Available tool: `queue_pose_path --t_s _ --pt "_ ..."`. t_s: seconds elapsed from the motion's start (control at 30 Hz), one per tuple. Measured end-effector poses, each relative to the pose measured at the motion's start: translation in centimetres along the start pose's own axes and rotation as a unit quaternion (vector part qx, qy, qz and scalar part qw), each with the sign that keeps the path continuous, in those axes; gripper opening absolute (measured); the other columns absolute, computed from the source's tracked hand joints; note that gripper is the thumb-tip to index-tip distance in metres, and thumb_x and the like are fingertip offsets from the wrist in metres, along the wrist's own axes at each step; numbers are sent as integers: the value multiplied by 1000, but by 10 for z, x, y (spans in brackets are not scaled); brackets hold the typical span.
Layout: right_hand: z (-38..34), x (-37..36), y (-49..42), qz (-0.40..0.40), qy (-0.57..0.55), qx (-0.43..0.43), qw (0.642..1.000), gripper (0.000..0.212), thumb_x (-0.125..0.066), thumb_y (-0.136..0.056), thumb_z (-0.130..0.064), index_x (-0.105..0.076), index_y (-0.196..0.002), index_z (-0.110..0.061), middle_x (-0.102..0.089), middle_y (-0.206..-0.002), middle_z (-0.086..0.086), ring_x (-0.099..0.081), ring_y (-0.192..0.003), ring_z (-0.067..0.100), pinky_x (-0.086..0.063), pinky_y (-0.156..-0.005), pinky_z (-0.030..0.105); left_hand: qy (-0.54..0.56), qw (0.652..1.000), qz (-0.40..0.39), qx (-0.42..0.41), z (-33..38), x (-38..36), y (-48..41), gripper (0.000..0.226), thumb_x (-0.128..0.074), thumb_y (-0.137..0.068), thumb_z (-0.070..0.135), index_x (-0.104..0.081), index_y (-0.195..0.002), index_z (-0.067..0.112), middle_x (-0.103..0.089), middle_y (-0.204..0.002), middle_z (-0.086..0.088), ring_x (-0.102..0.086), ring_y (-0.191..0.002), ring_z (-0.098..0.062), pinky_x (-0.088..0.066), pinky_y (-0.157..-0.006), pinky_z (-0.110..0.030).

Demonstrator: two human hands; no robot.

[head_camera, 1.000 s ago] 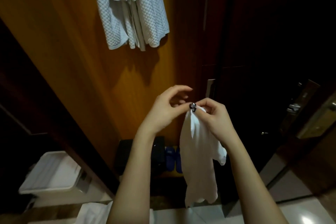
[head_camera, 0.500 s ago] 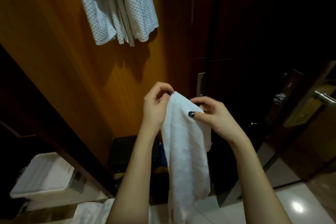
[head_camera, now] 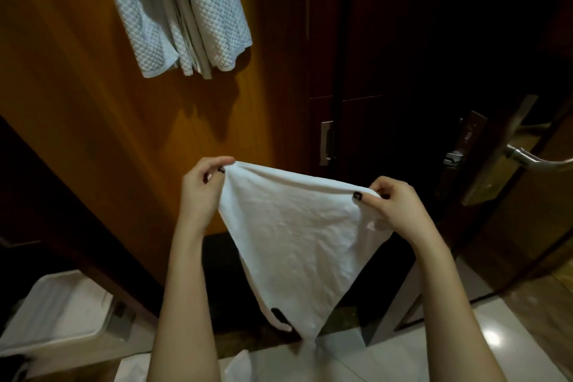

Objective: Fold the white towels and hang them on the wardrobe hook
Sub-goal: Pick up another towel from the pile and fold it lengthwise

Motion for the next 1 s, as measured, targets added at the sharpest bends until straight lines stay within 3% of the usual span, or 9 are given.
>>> queue_pose_path --t_s 0.17,0.27,0.33,0.43,0.53,0.6,0.73,0.83,1.0 --pt "0 1 9 -27 -36 30 999 10 -71 -86 -20 -67 -84 -29 -55 -64 -2 -50 -57 6 -40 -53 16 -48 999 20 18 -15 9 5 37 -52 -87 -2 -72 -98 27 -67 -109 9 -61 -103 -3 -46 -86 -19" --pt "-13 0 17 -64 -138 53 987 28 -61 -91 -5 -74 -95 -29 -71 -84 -4 -65 -74 3 -48 -64 13 -58 996 65 25 -21 6 12 35 -53 -83 -5 -75 -86 22 -71 -96 3 -64 -94 -10 -49 -79 -20" --pt "-24 -6 23 -65 -212 45 974 30 -57 -93 -1 -76 -92 -24 -73 -87 -5 -65 -76 2 -49 -64 13 -25 997 67 36 -18 -3 18 38 -55 -82 -5 -74 -75 28 -72 -85 10 -65 -88 -1 -47 -71 -10" --pt "-39 -20 30 -89 -282 17 955 23 -56 -94 -3 -74 -99 -17 -73 -94 2 -70 -89 15 -56 -73 24 29 998 22 59 -9 -26 28 40 -55 -87 0 -73 -80 34 -70 -92 19 -61 -93 10 -47 -70 -7" --pt "-52 -30 35 -141 -323 6 936 30 -57 -90 6 -69 -110 -13 -73 -105 3 -70 -98 17 -57 -77 27 89 993 -31 64 2 -46 38 41 -53 -91 -1 -74 -89 35 -69 -102 19 -61 -101 5 -50 -81 -14" --pt "-61 -32 37 -145 -284 22 948 35 -62 -85 10 -68 -111 -12 -73 -108 5 -70 -99 16 -57 -78 25 127 988 -74 56 11 -53 44 41 -53 -91 -1 -74 -97 33 -69 -110 17 -60 -93 6 -50 -76 -16" --pt "-81 -33 37 -67 -166 69 981 11 -68 -86 -4 -72 -86 -15 -74 -75 3 -72 -74 15 -57 -69 25 165 972 -167 26 25 -62 53 28 -57 -94 13 -69 -117 23 -61 -124 16 -60 -101 1 -50 -71 -16" --pt "-100 -34 36 -33 -104 118 987 11 -71 -86 -13 -70 -76 -17 -69 -62 1 -66 -58 10 -51 -59 20 169 966 -197 -7 38 -62 55 28 -59 -93 24 -67 -120 21 -60 -126 11 -57 -115 -9 -50 -77 -19" --pt "-125 -38 38 5 -86 172 981 18 -71 -86 -24 -64 -69 -23 -64 -59 -5 -59 -53 4 -47 -51 17 204 955 -215 -20 54 -58 57 32 -61 -89 33 -67 -117 18 -63 -122 7 -63 -104 -7 -50 -73 -15"
Point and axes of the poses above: each hand's wrist, its own y-axis away from the middle knuckle, its own x-axis out of the back of the hand, z = x × y, the point moved 4 cm from there along -y, towards the middle knuckle
